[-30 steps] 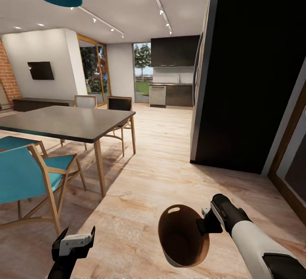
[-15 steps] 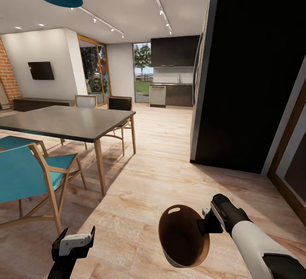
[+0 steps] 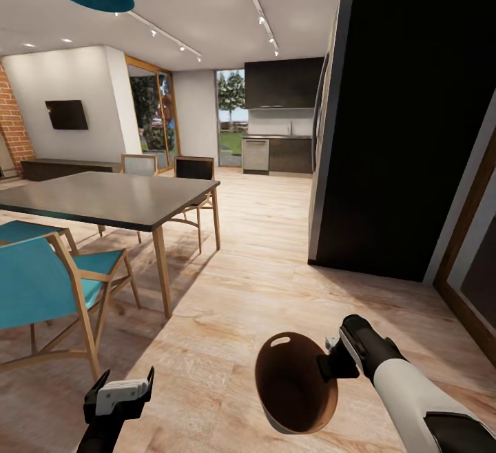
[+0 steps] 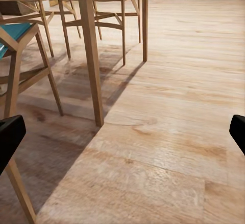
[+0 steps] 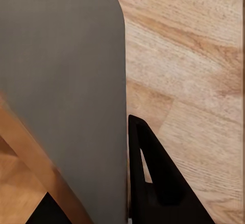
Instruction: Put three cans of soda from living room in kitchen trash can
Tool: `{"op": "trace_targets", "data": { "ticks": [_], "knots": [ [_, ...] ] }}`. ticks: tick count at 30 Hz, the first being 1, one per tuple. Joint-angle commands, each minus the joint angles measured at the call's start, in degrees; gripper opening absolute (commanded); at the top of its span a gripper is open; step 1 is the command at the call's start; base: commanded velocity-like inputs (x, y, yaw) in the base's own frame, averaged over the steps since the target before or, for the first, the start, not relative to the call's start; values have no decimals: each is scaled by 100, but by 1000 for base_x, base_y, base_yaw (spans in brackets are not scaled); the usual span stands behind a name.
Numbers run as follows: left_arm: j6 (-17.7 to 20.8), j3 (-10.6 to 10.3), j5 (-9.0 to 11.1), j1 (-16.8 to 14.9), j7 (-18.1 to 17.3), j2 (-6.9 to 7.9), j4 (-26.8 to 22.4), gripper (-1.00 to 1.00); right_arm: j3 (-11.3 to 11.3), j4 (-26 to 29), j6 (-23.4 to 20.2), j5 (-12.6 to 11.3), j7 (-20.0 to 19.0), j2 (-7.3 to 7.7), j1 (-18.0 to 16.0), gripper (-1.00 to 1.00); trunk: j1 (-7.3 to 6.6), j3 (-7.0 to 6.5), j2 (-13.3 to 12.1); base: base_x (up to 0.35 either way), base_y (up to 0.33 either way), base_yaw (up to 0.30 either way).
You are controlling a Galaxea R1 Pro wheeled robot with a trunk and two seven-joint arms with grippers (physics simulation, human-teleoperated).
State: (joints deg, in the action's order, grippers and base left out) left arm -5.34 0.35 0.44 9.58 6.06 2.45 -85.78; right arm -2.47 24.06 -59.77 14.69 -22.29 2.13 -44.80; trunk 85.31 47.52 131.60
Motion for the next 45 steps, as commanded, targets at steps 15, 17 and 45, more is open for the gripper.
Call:
{"op": "trace_targets", "data": {
  "ticks": [15, 17, 45],
  "knots": [
    [-1, 0, 0, 0, 0, 0, 0, 100, -8, -5, -23, -158, -1, -16, -2, -100, 0, 58, 0, 0, 0, 112],
    [-2, 0, 0, 0, 0, 0, 0, 100, -8, -6, -23, -154, 2, -18, -2, -100, 0, 69, 0, 0, 0, 176],
    [7, 0, 0, 0, -8, -3, 3, 100, 11, -3, -23, -142, 14, -21, -2, -100, 0, 257, 0, 0, 60, 158]
  ]
}}
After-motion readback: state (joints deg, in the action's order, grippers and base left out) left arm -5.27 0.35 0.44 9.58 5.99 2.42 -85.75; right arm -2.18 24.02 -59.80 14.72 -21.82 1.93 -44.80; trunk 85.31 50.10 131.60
